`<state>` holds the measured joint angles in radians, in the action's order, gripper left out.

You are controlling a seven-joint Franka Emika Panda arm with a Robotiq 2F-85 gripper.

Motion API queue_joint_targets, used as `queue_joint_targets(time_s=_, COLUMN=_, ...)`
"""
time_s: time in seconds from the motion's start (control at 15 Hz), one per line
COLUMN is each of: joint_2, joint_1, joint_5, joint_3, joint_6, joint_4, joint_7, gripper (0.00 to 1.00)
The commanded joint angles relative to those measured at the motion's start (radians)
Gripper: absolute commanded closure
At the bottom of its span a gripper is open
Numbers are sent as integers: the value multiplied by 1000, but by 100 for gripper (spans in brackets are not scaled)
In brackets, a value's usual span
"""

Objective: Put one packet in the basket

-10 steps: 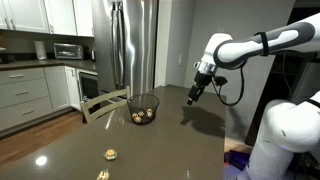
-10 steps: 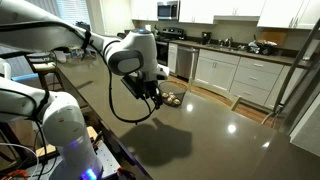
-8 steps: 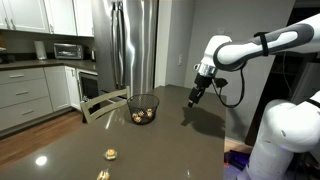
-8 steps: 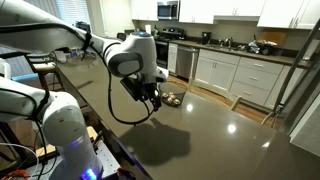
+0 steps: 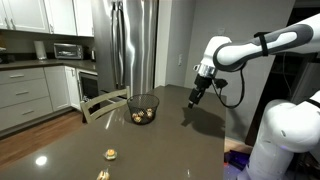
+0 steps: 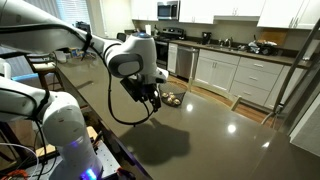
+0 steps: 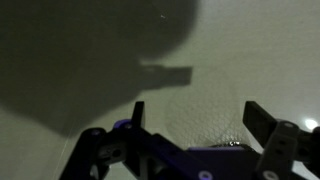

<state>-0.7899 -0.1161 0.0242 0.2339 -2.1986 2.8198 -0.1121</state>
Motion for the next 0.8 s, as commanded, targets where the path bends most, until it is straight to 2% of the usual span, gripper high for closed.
queue_joint_targets(time_s=0.0, joint_2=2, joint_1=-14, joint_5=-14, joint_3=-15, joint_6=3, joint_4=-2, joint_7=-10, gripper=0)
queue_joint_targets(time_s=0.27, joint_2=16, joint_1=7, joint_5=-18, joint_3=-39, joint_6=1, joint_4=-16, joint_7=-2, gripper=0)
queue_joint_targets(time_s=0.73, joint_2=24, joint_1=69, joint_5=2, joint_3=-152, joint_6=13, joint_4=-22, joint_7=17, gripper=0)
